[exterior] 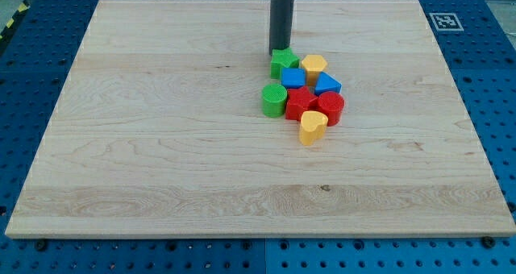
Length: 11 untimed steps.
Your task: Slide the red circle a bit along with the red star
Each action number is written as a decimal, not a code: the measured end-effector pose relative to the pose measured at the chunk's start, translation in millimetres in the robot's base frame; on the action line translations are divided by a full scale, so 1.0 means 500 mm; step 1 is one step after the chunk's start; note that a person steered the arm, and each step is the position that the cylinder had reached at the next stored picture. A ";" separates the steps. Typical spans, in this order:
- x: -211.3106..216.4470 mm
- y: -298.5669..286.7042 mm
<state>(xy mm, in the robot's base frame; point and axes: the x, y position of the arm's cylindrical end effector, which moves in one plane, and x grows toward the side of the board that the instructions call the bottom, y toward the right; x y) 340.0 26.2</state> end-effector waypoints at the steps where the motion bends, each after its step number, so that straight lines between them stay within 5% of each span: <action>1: -0.039 0.009; 2: -0.066 0.127; 4: -0.057 0.182; 6: 0.111 0.288; 8: 0.354 0.274; 11: 0.356 0.220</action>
<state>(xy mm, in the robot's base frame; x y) 517.9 136.2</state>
